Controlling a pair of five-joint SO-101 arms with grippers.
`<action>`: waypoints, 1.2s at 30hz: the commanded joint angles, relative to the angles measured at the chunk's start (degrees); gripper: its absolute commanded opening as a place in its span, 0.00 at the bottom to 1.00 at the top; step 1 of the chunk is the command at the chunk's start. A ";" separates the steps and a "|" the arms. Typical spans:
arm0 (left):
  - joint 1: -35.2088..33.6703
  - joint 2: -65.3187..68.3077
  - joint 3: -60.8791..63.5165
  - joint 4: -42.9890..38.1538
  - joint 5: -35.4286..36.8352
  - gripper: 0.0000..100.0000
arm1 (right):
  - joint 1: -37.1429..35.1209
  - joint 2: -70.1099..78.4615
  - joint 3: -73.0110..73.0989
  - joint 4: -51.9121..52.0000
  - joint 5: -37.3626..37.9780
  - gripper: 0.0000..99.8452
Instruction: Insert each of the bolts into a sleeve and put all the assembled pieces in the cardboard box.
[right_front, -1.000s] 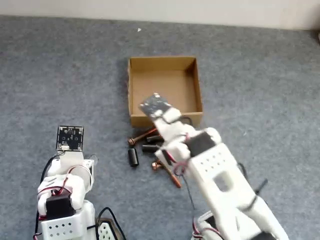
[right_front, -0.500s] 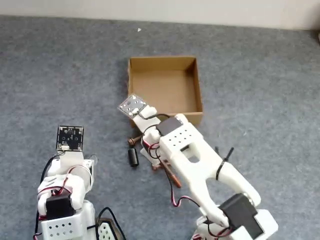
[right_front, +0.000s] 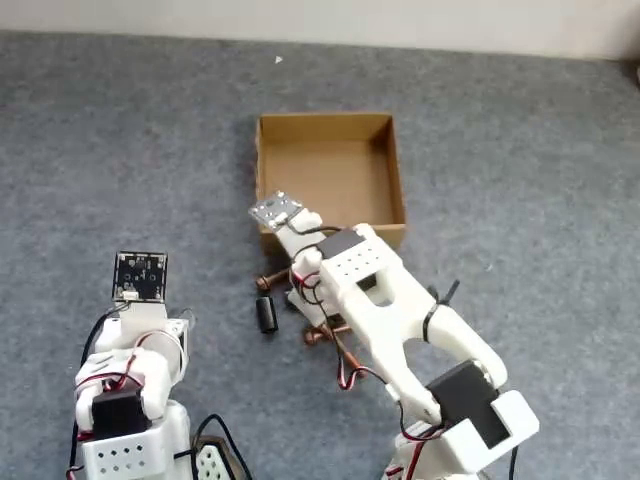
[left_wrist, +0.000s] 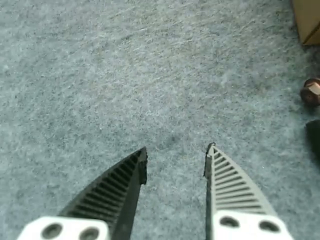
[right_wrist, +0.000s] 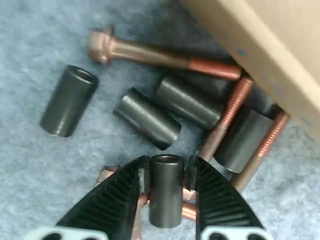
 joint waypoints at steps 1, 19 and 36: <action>-0.84 -0.40 -1.36 -0.18 0.53 0.21 | 2.24 -0.22 -2.86 -0.75 2.64 0.13; -0.84 -0.40 -1.36 -0.18 0.53 0.21 | 5.85 -2.15 -3.38 9.63 5.27 0.00; -0.84 -0.40 -1.36 -0.18 0.53 0.21 | 22.11 -20.97 12.70 2.95 14.51 0.00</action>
